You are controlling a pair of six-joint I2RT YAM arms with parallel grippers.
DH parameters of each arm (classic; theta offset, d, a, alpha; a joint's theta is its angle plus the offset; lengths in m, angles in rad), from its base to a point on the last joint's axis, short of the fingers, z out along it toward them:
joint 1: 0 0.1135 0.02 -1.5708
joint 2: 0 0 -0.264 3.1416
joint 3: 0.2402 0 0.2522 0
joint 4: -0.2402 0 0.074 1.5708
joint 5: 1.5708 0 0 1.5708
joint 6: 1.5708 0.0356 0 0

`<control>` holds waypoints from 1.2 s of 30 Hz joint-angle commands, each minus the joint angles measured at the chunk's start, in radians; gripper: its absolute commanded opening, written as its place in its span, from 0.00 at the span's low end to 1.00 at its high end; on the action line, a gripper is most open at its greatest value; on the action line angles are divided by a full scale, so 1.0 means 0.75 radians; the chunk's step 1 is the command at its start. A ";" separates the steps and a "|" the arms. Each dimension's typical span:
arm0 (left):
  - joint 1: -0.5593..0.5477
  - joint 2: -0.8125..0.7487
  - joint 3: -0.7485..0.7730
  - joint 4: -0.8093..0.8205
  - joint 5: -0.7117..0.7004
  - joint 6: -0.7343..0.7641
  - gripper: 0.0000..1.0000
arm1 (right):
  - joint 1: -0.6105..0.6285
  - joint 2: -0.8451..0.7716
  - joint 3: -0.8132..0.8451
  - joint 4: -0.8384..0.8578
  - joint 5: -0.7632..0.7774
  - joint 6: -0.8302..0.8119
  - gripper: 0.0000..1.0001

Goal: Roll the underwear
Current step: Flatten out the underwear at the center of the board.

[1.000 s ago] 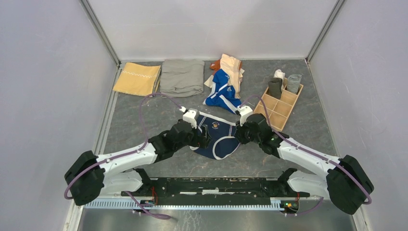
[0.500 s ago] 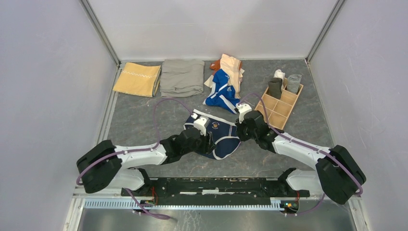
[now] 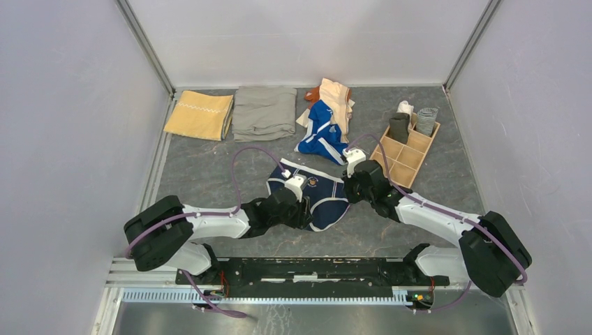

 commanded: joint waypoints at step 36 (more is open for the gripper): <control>-0.027 -0.274 -0.009 -0.613 -0.348 -0.221 0.54 | 0.178 -0.392 -0.382 -0.165 -0.260 0.126 0.10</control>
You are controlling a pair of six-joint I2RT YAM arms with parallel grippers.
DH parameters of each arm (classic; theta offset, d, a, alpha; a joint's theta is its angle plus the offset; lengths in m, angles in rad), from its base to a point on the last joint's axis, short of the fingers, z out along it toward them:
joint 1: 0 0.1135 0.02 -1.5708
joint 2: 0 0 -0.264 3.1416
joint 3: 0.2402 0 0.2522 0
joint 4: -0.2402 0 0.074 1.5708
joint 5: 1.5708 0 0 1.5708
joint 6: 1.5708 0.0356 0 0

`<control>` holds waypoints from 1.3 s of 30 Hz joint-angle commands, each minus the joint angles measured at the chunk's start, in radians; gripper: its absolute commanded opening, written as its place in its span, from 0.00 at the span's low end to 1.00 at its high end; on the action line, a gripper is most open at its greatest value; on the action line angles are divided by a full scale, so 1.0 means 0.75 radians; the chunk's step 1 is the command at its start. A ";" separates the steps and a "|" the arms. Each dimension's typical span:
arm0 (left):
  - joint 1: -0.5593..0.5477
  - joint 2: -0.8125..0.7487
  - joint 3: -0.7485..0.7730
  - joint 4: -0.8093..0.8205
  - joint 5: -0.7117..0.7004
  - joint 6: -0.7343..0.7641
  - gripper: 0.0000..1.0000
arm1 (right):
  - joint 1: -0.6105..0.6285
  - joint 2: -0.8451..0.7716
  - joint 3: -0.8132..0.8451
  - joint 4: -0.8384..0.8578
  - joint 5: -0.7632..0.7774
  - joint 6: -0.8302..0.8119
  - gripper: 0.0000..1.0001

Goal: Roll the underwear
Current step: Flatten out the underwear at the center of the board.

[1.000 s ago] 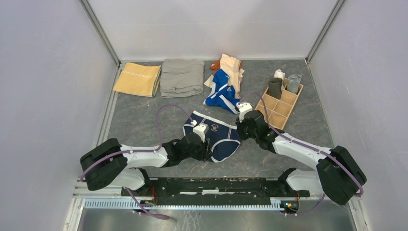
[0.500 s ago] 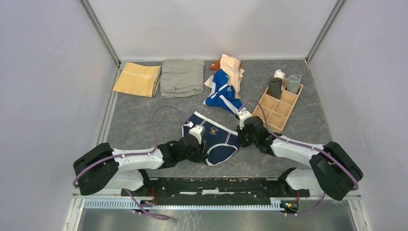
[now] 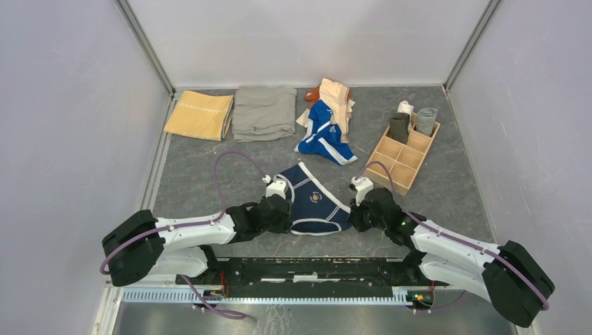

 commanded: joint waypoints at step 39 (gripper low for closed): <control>-0.003 -0.324 -0.098 -0.200 0.013 -0.293 0.45 | 0.203 -0.403 0.131 -0.312 0.202 0.029 0.12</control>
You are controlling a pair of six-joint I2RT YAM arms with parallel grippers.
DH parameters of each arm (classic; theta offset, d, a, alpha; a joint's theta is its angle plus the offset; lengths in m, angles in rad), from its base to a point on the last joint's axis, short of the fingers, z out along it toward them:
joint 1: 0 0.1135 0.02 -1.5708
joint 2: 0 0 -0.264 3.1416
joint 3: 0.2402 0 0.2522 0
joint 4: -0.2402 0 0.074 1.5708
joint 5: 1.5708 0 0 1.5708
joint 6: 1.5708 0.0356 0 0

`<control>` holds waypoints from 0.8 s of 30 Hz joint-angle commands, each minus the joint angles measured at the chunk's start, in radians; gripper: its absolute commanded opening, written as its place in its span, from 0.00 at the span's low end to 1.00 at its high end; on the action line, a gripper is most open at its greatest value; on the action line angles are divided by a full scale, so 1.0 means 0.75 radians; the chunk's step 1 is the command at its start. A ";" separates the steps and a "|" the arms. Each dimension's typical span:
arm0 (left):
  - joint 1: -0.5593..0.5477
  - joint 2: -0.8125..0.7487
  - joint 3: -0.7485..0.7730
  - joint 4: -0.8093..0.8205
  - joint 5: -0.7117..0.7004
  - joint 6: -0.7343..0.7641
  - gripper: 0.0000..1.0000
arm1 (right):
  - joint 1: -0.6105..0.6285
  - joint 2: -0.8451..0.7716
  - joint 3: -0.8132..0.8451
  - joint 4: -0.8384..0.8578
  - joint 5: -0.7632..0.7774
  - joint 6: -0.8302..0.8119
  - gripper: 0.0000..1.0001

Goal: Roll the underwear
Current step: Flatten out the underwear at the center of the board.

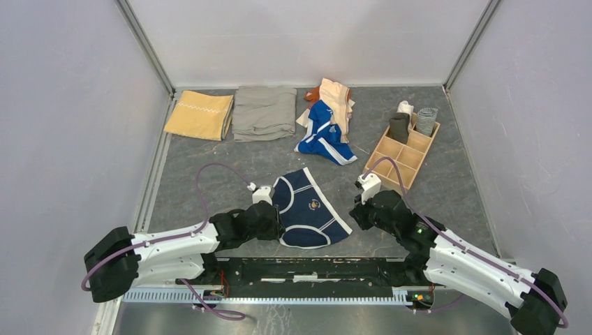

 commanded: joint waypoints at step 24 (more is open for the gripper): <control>0.079 -0.329 0.154 -0.233 -0.328 -0.004 0.80 | 0.003 1.048 0.572 0.544 -0.217 -0.223 0.06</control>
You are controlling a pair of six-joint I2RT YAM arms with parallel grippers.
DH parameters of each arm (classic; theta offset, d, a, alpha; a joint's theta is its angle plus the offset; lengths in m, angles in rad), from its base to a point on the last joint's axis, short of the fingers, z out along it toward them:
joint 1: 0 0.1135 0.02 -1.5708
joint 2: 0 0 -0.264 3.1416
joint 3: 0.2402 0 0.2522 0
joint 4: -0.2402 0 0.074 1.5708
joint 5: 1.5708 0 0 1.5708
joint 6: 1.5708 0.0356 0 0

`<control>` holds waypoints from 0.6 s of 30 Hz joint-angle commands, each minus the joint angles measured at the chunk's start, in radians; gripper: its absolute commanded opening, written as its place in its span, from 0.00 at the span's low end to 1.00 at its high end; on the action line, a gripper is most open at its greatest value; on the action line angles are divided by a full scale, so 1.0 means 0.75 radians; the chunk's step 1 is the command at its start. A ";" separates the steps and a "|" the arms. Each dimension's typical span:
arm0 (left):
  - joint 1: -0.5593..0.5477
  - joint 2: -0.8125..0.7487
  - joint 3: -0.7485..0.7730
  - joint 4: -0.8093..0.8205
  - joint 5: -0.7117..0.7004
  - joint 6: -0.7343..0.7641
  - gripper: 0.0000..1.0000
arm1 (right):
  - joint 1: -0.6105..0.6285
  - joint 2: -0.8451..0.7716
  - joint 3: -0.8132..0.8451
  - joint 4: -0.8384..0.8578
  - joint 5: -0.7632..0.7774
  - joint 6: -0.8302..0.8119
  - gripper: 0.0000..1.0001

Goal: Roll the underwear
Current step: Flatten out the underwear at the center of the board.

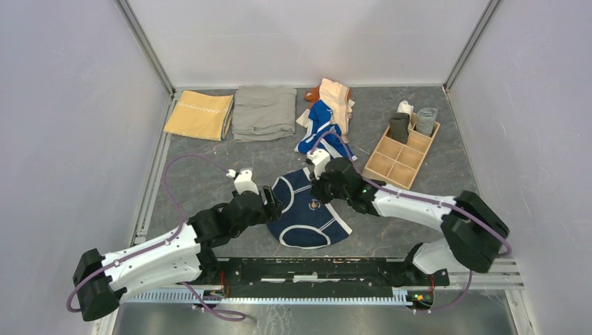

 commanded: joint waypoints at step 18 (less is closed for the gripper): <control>0.008 -0.200 -0.049 -0.076 -0.050 -0.054 1.00 | -0.096 0.649 0.453 0.051 0.269 -0.065 0.00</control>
